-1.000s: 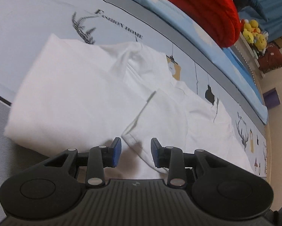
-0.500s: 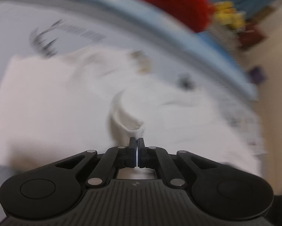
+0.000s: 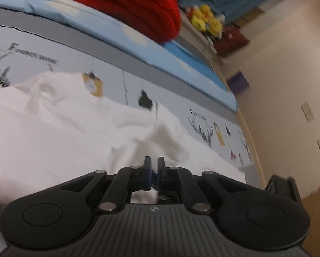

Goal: Fold small clothes

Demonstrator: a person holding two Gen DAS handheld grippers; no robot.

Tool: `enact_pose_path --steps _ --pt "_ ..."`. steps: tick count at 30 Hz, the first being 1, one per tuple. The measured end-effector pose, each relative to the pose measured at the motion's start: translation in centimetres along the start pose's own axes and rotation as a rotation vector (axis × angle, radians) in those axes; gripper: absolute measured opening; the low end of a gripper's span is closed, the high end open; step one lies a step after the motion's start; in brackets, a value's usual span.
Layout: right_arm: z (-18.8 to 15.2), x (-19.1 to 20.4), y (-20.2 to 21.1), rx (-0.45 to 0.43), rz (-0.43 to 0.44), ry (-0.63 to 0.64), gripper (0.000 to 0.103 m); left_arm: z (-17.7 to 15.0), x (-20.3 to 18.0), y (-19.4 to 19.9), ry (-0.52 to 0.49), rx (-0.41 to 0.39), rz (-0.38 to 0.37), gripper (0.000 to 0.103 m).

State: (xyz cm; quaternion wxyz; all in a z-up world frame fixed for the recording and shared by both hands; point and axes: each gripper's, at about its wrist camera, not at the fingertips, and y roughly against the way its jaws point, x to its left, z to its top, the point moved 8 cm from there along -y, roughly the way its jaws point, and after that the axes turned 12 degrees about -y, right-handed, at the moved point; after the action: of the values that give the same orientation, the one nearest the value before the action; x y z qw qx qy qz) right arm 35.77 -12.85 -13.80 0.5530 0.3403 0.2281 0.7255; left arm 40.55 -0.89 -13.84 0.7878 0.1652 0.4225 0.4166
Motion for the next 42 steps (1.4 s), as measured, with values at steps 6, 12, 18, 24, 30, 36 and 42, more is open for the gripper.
enact_pose_path --steps 6,12,18,24,30,36,42 --pt "1.1 -2.7 0.5 -0.033 -0.018 -0.136 0.005 0.5 2.4 0.7 0.039 -0.007 0.137 0.018" --pt "1.5 -3.7 0.5 -0.045 -0.016 -0.171 0.005 0.5 4.3 1.1 0.042 0.002 0.27 0.034" --pt "2.0 -3.8 0.8 -0.066 -0.013 -0.172 0.005 0.3 5.6 1.6 0.04 0.017 0.356 0.037" --pt "2.0 -4.0 0.8 -0.066 -0.017 -0.171 0.005 -0.2 6.3 1.6 -0.002 0.06 0.448 0.044" --pt "3.5 -5.1 1.9 -0.135 -0.011 -0.191 0.004 -0.1 7.2 2.4 -0.001 0.058 0.498 0.046" --pt "7.2 -8.7 6.2 -0.405 -0.018 -0.22 0.004 -0.1 7.6 2.9 0.006 0.056 0.51 0.046" --pt "2.7 -19.3 1.1 -0.08 -0.358 -0.511 0.004 0.2 8.5 4.1 0.037 0.036 0.527 0.047"
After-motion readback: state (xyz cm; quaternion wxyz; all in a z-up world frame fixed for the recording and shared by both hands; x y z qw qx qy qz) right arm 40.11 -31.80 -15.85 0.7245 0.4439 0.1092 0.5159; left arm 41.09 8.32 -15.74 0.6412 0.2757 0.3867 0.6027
